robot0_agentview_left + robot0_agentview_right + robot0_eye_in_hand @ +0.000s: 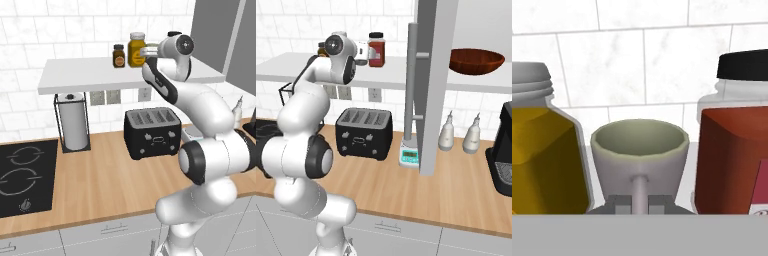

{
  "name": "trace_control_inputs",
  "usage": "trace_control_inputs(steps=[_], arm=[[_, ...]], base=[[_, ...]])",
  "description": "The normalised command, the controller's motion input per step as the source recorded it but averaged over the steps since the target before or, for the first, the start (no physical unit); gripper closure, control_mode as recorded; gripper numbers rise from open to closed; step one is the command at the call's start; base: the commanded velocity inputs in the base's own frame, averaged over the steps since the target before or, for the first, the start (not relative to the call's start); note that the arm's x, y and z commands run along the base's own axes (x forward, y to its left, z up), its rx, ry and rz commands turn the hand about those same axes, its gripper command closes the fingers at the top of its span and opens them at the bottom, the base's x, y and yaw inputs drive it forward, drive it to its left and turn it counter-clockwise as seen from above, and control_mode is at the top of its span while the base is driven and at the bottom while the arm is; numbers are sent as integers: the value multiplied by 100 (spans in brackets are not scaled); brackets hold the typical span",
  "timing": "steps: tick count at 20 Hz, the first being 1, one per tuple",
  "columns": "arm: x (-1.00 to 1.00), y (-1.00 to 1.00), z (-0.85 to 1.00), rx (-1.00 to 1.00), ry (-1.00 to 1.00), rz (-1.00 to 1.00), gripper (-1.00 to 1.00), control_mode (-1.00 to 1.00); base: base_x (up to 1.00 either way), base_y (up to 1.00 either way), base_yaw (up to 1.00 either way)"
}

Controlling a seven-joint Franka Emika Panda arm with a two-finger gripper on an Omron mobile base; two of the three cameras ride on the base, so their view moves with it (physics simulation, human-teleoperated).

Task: Gather all objects into one cabinet and sort the glasses and bowls to opposite sides.

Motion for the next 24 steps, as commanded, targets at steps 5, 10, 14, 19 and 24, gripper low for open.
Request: trace_control_inputs(steps=[5,10,14,19,24], arm=[[-11,0,6,0,-2,0,100,-100],[-15,0,19,0,-3,0,100,-100],[-26,0,11,0,0,0,100,-100],[-38,0,1,0,0,0,100,-100],[-39,0,3,0,0,0,100,-100]], base=[[0,0,0],[0,0,0],[0,0,0],[0,0,0],[0,0,0]])
